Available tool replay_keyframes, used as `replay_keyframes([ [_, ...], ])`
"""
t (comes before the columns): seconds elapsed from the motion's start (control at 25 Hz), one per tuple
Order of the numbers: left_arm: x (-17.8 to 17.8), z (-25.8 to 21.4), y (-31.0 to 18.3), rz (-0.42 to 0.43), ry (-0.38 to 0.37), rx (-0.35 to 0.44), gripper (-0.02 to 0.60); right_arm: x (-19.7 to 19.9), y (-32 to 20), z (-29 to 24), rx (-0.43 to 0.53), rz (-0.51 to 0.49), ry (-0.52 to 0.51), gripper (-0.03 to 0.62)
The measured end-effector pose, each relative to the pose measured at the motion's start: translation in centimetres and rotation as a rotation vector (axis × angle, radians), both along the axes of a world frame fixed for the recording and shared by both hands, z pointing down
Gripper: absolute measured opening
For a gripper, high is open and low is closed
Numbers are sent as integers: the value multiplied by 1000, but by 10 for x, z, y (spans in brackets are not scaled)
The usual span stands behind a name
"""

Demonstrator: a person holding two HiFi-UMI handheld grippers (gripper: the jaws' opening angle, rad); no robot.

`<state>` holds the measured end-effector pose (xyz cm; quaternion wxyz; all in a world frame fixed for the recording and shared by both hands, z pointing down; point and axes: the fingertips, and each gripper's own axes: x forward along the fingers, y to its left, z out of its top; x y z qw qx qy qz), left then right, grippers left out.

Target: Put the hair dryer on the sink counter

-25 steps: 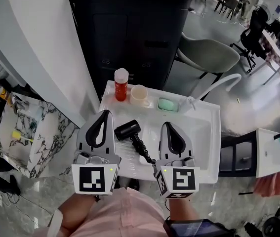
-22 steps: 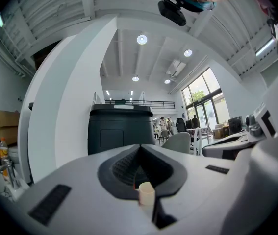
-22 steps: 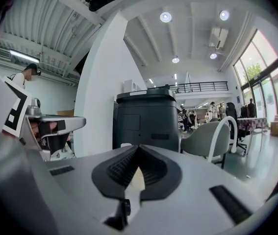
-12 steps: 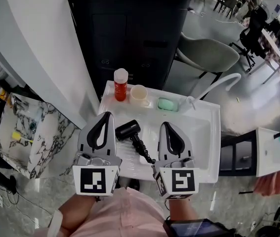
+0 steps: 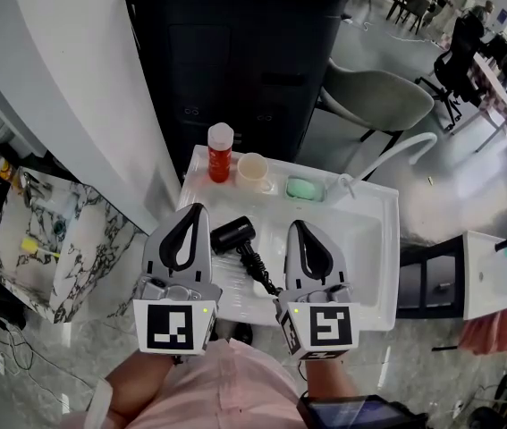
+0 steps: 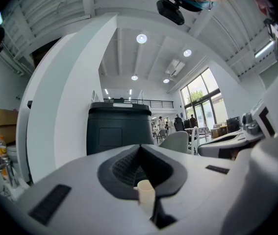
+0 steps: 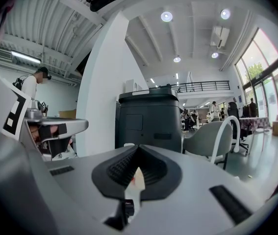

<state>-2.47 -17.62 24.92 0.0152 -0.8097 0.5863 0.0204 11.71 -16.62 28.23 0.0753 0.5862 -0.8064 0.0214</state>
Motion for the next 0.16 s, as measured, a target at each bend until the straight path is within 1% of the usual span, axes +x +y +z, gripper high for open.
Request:
replay_keyframes([
  [0.16,0,2,1,1,1,-7,9,1,0,2,-6,9,-3,-3],
])
